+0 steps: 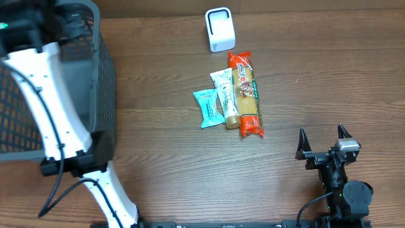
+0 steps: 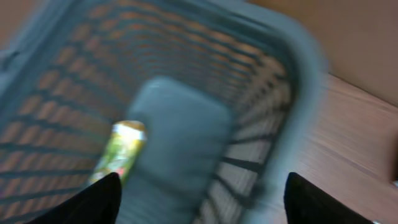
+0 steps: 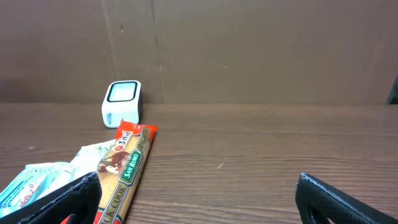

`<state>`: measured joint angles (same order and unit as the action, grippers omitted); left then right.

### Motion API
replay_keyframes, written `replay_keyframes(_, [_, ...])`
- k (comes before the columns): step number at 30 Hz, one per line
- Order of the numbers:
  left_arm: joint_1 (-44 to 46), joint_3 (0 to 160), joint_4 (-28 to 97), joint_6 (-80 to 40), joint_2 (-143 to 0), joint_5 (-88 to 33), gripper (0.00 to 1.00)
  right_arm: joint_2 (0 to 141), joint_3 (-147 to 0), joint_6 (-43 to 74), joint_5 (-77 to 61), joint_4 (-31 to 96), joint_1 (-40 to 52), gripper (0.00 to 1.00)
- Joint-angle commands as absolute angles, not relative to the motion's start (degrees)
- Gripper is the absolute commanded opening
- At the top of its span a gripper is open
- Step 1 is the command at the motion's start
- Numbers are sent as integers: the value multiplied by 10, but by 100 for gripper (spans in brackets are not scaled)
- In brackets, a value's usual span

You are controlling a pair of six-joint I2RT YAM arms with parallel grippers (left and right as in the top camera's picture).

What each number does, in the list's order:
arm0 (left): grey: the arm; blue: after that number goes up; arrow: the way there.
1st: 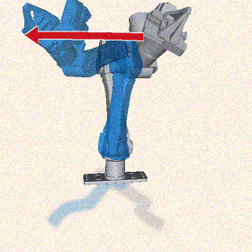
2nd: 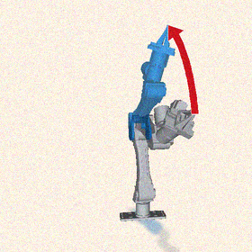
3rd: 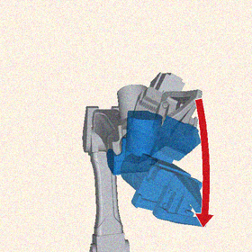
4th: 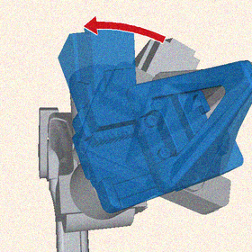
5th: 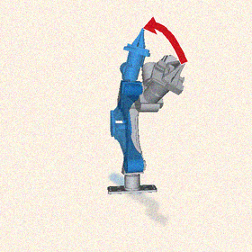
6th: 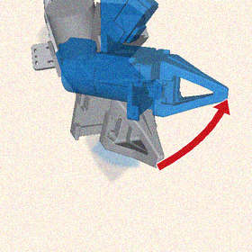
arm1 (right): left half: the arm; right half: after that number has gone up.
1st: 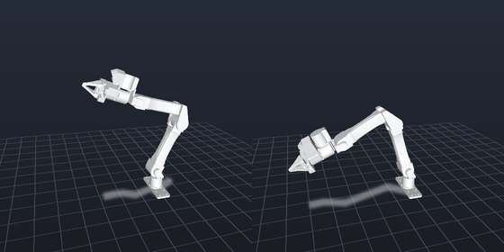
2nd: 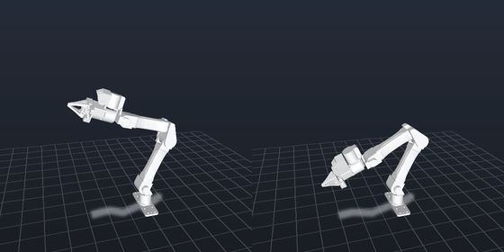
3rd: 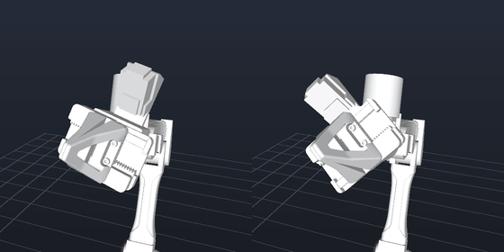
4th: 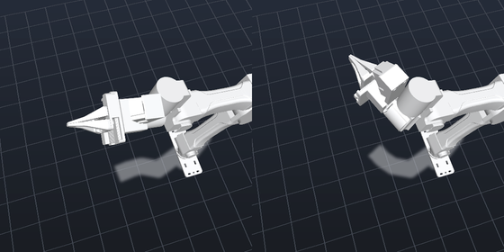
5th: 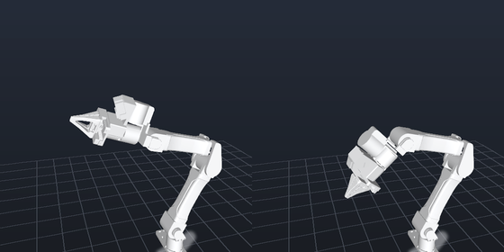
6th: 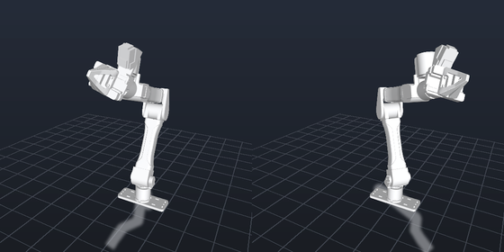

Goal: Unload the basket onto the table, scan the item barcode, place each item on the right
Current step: 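Move the left gripper back into the basket toward the drink pouch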

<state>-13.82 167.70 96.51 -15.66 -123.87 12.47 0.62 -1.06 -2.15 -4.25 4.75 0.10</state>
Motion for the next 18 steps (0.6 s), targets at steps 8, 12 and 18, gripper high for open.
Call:
replay_keyframes(8, [-231,1546,968,-90,-1230,96,74,2,-5,-29,-45,46,3,100])
replay_keyframes(12, [-235,1419,958,-86,-1233,137,79,2,-5,-29,-45,46,3,100])
replay_keyframes(18, [-237,1214,866,-86,-1234,201,82,2,-5,-29,-45,46,3,100])
